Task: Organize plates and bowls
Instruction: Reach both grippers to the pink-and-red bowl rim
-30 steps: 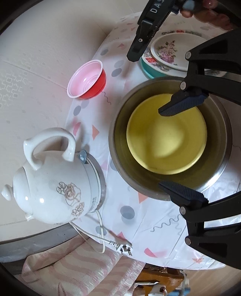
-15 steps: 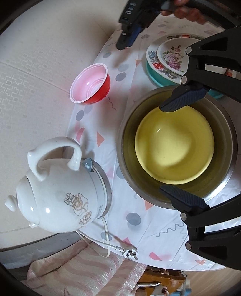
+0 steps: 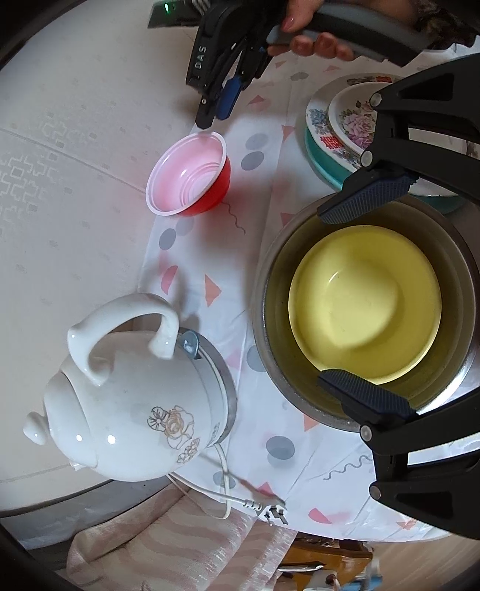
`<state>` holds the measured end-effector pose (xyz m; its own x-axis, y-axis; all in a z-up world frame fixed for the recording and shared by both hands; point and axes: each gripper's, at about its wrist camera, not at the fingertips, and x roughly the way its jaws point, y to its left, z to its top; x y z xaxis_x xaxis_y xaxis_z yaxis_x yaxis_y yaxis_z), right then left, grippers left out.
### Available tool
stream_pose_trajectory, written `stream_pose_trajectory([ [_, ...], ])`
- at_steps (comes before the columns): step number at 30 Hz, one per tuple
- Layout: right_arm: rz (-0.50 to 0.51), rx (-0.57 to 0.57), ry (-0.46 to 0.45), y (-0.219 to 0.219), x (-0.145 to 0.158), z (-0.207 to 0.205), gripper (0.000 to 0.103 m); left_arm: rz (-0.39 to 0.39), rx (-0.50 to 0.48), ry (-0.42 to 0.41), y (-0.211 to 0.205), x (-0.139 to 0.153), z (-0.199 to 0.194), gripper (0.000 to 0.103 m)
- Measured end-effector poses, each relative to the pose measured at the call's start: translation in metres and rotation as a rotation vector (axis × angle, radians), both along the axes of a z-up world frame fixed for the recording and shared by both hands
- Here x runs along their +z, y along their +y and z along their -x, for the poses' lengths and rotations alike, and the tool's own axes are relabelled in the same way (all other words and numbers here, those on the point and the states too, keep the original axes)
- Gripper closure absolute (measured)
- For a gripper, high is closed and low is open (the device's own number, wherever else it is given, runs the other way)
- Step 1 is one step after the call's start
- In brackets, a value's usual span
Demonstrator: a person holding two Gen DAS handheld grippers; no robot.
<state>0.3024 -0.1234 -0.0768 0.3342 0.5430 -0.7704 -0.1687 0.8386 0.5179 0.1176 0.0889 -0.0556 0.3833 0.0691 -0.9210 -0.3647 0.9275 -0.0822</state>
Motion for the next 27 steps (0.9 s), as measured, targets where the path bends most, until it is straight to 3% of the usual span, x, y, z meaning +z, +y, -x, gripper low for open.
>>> stream_pose_trajectory([
  [8, -0.009, 0.035, 0.037, 0.015, -0.022, -0.013, 0.075, 0.008, 0.011, 0.019, 0.005, -0.005, -0.010, 0.021],
  [12, -0.023, 0.044, 0.050, 0.016, -0.030, -0.014, 0.088, 0.002, 0.001, 0.016, 0.003, -0.005, -0.023, 0.021],
  [15, -0.025, 0.054, 0.045, 0.014, -0.032, -0.013, 0.092, -0.002, -0.014, 0.006, 0.001, -0.004, -0.039, 0.021],
  [27, -0.026, 0.065, 0.044, 0.001, -0.031, 0.000, 0.093, 0.036, -0.091, 0.023, -0.026, -0.018, -0.106, 0.022],
])
